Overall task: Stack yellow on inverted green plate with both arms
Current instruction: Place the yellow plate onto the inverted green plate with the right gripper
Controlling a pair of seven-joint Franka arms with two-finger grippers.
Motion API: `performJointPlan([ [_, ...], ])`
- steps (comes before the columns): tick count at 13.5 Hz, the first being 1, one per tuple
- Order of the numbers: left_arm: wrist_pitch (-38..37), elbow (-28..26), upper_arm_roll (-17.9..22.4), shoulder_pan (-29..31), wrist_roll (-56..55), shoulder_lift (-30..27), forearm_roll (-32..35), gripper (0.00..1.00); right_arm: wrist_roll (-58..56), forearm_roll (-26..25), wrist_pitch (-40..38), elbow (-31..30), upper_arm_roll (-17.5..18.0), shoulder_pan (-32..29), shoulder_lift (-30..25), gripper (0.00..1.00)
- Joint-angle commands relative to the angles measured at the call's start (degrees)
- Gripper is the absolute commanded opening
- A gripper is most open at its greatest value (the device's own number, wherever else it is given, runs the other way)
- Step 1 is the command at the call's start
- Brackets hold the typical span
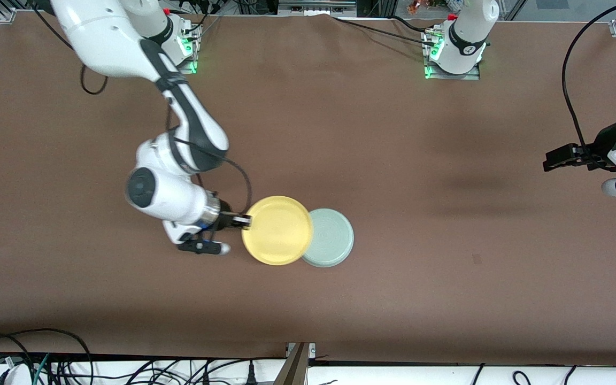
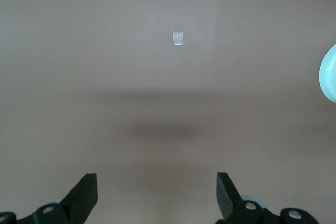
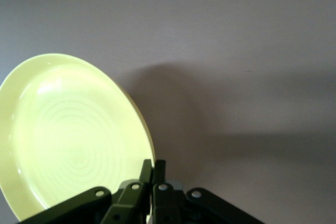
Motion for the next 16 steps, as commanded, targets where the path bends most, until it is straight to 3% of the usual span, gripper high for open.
performJointPlan([
  [1,-0.45,2.09,-0.09,0.19,1.11,1.25,0.77,1.00,0.85,0.41,6.31,4.96,-0.48,3.43,5.85,0.00],
  [3,-0.45,2.09,0.00,0.28,1.12,1.60,0.68,1.00,1.11,0.58,9.66,4.17,-0.48,5.65,6.74,0.00],
  [13,-0.45,2.18,-0.09,-0.25,0.68,1.86,0.50,1.00,1.11,0.15,9.85,3.47,-0.48,7.93,9.29,0.00],
  [14,-0.45,2.27,-0.09,-0.25,0.76,1.86,0.42,1.00,1.37,0.67,9.85,3.47,-0.48,8.02,9.21,0.27],
  [15,-0.45,2.27,-0.09,0.10,1.11,1.86,0.41,1.00,1.37,-0.02,9.85,3.47,-0.48,8.20,9.12,0.99],
  [16,-0.45,2.27,-0.09,0.19,1.12,1.86,0.41,1.00,1.11,-0.12,9.76,3.47,-0.57,8.46,8.77,1.00],
])
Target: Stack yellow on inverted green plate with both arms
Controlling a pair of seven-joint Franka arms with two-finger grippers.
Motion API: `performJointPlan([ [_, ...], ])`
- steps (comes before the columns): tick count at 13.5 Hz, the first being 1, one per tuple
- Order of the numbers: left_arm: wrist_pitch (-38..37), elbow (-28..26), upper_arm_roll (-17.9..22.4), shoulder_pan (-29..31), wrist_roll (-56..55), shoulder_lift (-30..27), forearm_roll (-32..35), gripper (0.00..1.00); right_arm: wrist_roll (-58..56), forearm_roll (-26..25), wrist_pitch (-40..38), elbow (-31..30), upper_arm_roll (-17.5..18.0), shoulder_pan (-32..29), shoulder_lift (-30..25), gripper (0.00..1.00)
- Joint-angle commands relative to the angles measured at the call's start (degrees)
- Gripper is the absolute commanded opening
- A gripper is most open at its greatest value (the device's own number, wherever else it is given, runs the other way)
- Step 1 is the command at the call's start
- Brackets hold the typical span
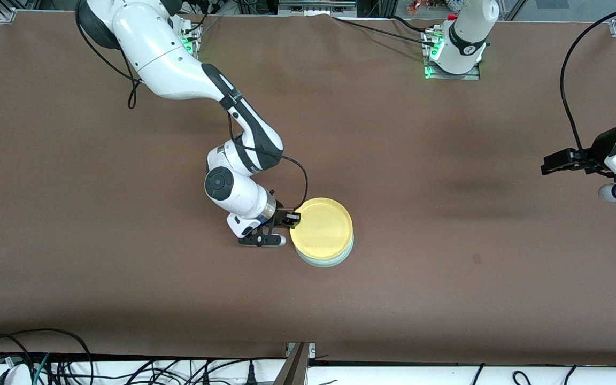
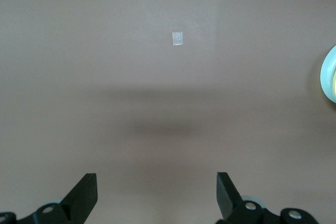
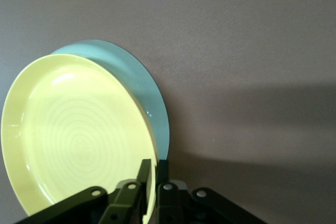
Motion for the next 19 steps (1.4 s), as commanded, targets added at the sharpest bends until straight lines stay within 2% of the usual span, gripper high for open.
performJointPlan([
  [1,-0.45,1.76,-0.07,0.26,1.11,0.82,0.42,1.00,0.11,-0.10,-0.69,1.08,-0.52,0.72,-1.00,1.00],
  [2,-0.45,1.76,-0.07,0.26,1.11,0.82,0.42,1.00,0.11,-0.10,-1.48,1.00,-0.86,0.37,-1.97,1.00],
  [3,-0.45,1.76,-0.07,0.17,1.11,0.82,0.42,1.00,0.03,-0.10,-4.70,0.91,-2.87,0.10,-3.72,1.00],
  [7,-0.45,1.76,-0.07,0.17,1.02,0.82,0.42,1.00,-5.57,-0.98,-24.82,0.91,-15.25,0.10,-13.47,1.00],
  [12,-0.45,1.68,-0.07,0.26,1.11,0.90,0.42,1.00,-25.95,-0.02,-45.04,1.17,-34.23,-0.16,-20.87,1.00],
  [14,-0.45,1.76,-0.07,0.26,1.02,0.91,0.50,1.00,-32.29,-0.45,-50.51,1.17,-38.03,-0.78,-24.64,1.00],
  [15,-0.45,1.76,-0.07,0.26,1.02,0.91,0.50,1.00,-33.02,-0.98,-51.31,0.91,-38.22,-2.35,-27.09,1.00],
  [16,-0.45,1.68,-0.07,0.26,1.11,0.91,0.50,1.00,-32.76,-1.76,-53.49,-0.49,-36.05,-6.10,-30.07,1.00],
  [18,-0.45,1.68,-0.07,0.35,1.11,0.91,0.42,1.00,-32.76,-8.94,-55.53,-4.60,-25.54,-14.71,-36.75,1.00],
  [19,-0.45,1.68,-0.07,0.35,1.11,0.91,0.42,1.00,-32.24,-12.98,-55.10,-7.94,-21.56,-17.45,-40.44,1.00],
])
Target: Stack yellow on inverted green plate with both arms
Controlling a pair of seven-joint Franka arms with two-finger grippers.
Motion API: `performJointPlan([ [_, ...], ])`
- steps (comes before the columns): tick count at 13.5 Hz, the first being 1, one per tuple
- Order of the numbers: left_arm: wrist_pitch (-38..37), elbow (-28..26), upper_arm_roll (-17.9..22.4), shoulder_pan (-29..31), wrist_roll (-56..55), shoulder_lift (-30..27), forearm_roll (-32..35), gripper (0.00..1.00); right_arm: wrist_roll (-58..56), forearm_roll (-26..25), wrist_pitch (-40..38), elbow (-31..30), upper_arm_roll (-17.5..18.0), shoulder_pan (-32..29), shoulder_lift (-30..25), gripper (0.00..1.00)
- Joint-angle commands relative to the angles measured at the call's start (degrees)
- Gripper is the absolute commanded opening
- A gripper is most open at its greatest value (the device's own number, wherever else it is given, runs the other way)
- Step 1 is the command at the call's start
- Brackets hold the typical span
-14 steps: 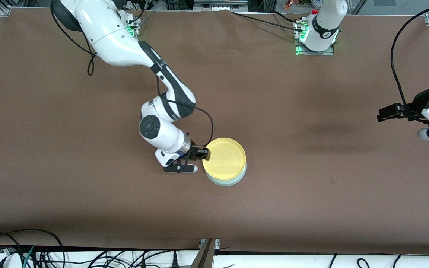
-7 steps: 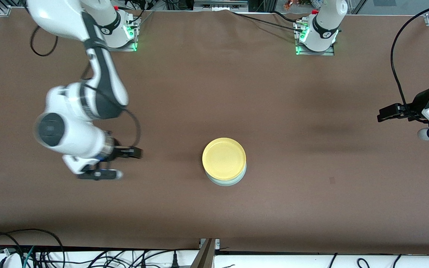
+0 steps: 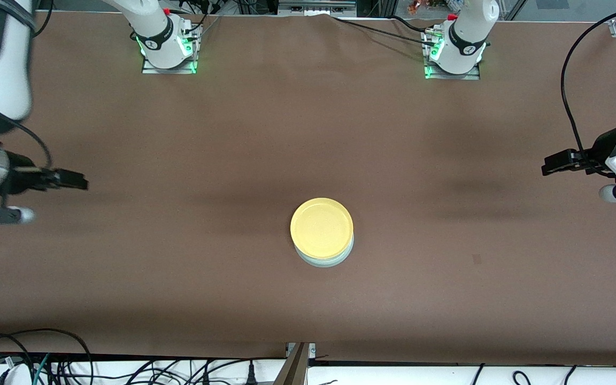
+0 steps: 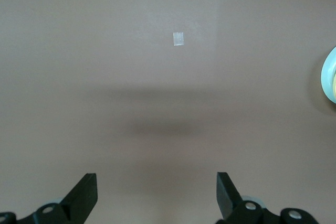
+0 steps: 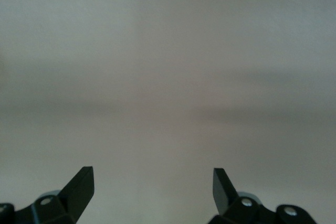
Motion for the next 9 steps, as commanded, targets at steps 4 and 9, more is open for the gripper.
performJointPlan([
  [4,-0.45,1.63,-0.13,0.16,1.11,0.70,0.50,1.00,1.22,-10.62,9.57,-24.85,20.69,-18.14,-19.96,1.00],
  [9,-0.45,1.63,-0.04,0.16,1.11,0.70,0.50,1.00,2.54,-9.91,7.12,-23.12,20.54,-18.33,-20.07,1.00],
])
